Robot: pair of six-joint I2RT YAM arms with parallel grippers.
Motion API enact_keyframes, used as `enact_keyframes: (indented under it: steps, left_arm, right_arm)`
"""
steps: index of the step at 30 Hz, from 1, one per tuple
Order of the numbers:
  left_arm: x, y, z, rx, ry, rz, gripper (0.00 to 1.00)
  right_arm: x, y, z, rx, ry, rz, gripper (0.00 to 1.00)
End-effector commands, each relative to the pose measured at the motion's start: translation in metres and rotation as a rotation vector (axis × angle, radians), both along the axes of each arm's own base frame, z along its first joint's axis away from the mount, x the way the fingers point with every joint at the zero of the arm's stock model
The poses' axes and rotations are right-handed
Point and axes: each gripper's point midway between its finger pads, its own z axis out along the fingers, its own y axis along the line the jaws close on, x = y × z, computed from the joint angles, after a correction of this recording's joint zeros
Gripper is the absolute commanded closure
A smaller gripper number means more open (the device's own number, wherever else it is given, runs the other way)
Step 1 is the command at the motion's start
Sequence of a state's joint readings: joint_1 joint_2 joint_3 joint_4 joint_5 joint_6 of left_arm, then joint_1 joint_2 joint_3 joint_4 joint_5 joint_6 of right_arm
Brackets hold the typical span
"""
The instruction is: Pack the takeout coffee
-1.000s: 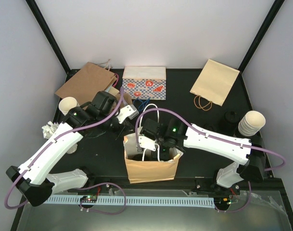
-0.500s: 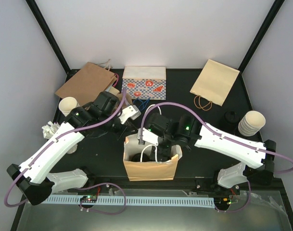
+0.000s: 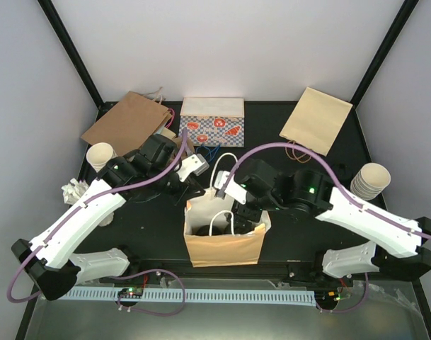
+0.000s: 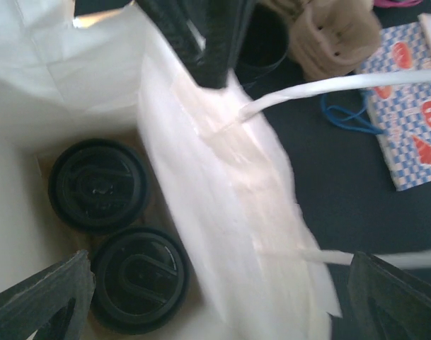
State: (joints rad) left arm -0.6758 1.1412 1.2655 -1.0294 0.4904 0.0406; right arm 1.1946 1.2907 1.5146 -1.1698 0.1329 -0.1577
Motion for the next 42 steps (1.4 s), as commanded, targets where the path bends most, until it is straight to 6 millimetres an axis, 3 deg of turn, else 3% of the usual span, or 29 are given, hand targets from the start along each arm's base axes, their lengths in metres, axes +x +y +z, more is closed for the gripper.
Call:
enact_keyframes:
  steps: [1,5,8,17,22,25,30,36,42]
  left_arm:
    - [0.009,-0.007,0.014,-0.033,-0.038,0.018,0.98]
    - [0.015,-0.009,0.016,-0.042,-0.044,0.038,0.99]
    - [0.020,-0.011,0.018,-0.048,-0.046,0.056,0.98]
    - [0.047,-0.023,0.032,-0.086,-0.106,0.119,0.98]
    - [0.068,-0.030,0.036,-0.078,-0.142,0.156,0.98]
    - [0.086,-0.035,0.026,-0.033,-0.149,0.180,0.98]
    - [0.114,-0.031,0.019,0.034,-0.141,0.233,0.98]
    - [0.144,-0.027,0.027,0.036,-0.147,0.297,0.98]
    - [0.152,-0.025,0.033,0.021,-0.165,0.314,0.92]
  right_arm:
    - [0.014,-0.009,0.044,0.134,-0.094,-0.111,0.00]
    - [0.037,-0.029,0.068,0.181,-0.185,-0.293,0.00]
    - [0.048,-0.047,0.075,0.188,-0.204,-0.451,0.00]
    - [0.069,-0.103,0.048,0.097,-0.093,-0.770,0.00]
    - [0.079,-0.132,0.053,0.129,-0.142,-0.916,0.00]
    - [0.083,-0.147,0.064,0.218,-0.150,-0.984,0.00]
    - [0.083,-0.165,0.077,0.304,-0.156,-1.042,0.00]
    - [0.086,-0.170,0.067,0.268,-0.099,-1.050,0.00]
    - [0.087,-0.173,0.070,0.314,-0.101,-1.051,0.00]
